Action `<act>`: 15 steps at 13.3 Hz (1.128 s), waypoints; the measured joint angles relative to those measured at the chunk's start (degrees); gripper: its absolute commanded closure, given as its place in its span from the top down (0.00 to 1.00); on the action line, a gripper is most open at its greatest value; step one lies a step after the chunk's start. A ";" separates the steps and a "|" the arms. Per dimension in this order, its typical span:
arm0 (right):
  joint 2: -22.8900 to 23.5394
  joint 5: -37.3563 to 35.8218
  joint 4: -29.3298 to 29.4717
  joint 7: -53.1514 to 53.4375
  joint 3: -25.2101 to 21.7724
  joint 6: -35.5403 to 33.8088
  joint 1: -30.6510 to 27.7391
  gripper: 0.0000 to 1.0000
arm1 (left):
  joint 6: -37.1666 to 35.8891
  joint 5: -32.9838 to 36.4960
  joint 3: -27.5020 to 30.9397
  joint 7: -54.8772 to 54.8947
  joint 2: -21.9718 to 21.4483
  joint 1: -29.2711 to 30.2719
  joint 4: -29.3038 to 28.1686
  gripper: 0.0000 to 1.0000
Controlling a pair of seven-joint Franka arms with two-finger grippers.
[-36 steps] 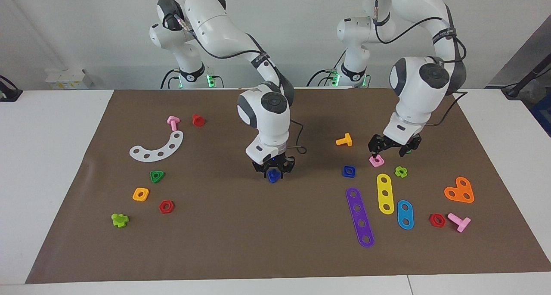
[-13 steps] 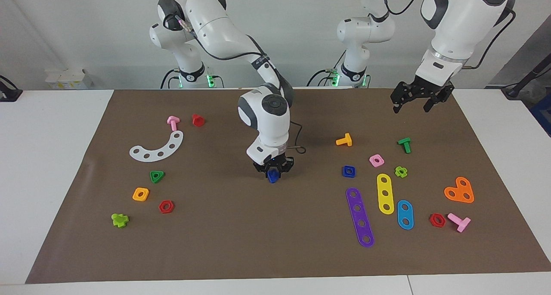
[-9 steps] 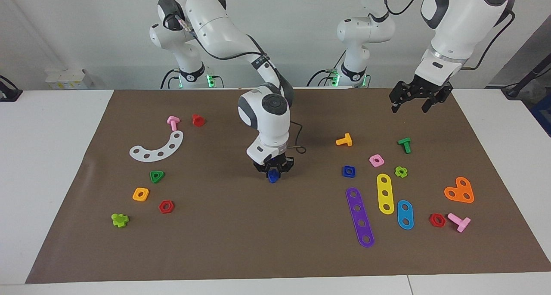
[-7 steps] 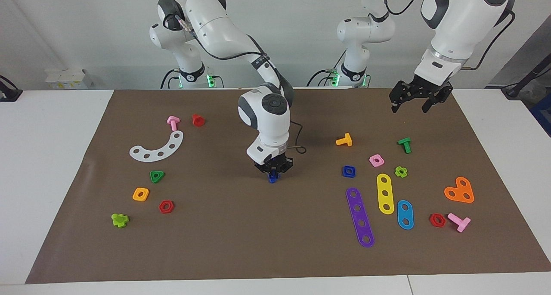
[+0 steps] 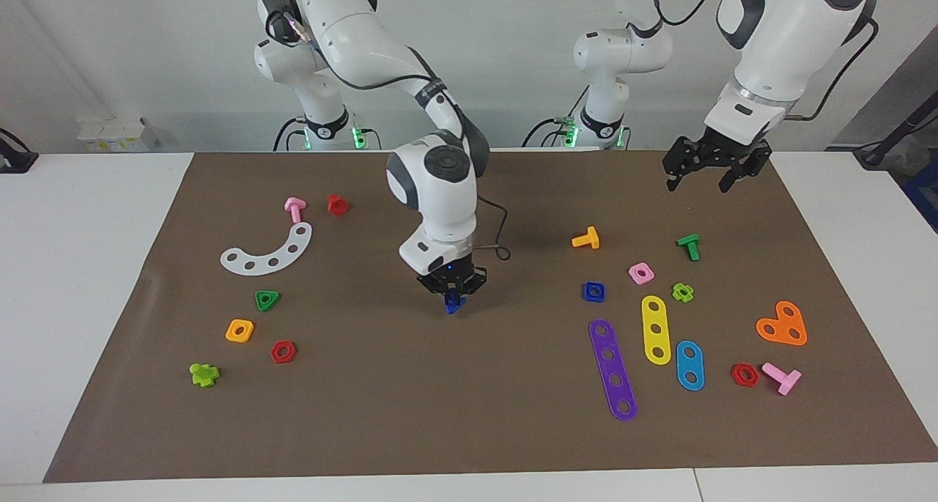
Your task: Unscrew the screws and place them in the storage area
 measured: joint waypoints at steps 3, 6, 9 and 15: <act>-9.16 0.03 -7.68 -10.84 -0.05 -1.30 -9.37 0.00 | -0.01 0.00 0.00 0.00 0.00 0.00 0.00 1.00; -14.37 0.39 -15.57 -19.53 -0.01 -0.87 -16.50 0.00 | -0.27 0.00 0.00 0.00 0.00 0.00 -0.05 1.00; -15.33 0.62 -22.52 -25.41 0.02 5.34 -20.40 0.00 | -0.80 0.00 0.01 0.00 0.00 0.00 -0.25 1.00; -15.42 0.64 -30.94 -26.93 0.04 14.68 -22.91 0.00 | -0.89 0.00 0.06 0.00 -0.04 0.00 -0.93 1.00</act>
